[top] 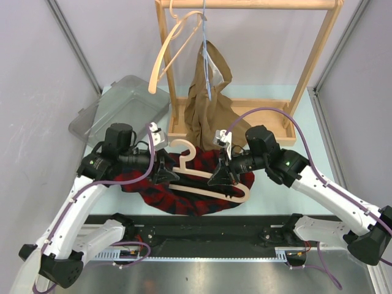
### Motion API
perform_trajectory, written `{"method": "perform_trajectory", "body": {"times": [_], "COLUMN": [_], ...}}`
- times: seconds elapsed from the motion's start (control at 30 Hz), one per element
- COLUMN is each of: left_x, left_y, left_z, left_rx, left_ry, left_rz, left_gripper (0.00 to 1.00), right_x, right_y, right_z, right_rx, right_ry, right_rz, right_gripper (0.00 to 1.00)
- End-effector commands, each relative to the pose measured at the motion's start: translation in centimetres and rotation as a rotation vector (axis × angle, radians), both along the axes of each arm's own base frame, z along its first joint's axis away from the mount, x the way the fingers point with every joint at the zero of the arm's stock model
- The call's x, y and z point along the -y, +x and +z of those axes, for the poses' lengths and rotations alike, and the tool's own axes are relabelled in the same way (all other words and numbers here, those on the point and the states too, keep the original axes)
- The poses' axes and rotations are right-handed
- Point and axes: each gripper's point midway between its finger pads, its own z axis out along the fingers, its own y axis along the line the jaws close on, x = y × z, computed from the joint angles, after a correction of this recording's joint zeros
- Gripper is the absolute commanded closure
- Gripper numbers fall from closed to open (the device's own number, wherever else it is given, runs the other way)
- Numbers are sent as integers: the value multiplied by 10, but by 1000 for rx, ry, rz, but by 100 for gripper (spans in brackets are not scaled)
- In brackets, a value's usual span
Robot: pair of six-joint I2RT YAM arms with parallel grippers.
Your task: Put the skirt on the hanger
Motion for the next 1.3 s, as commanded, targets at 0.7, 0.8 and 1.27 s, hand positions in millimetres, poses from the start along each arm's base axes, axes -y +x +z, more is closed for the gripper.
{"method": "perform_trajectory", "body": {"times": [0.7,0.8,1.27], "left_x": [-27,-37,-41], "left_y": [60,72,73], "left_z": [13,25,46], "left_rx": [196,251,308], "left_ry": [22,9,-7], "left_rz": [388,487,507], "left_gripper": [100,100,100], "right_x": [68,84,65], "right_y": [119,121,102], "right_z": [63,49,-85], "right_rx": [274,223,-95], "right_ry": [19,-34,-227], "right_rz": [-836,-913,-992], "right_gripper": [21,22,34]}}
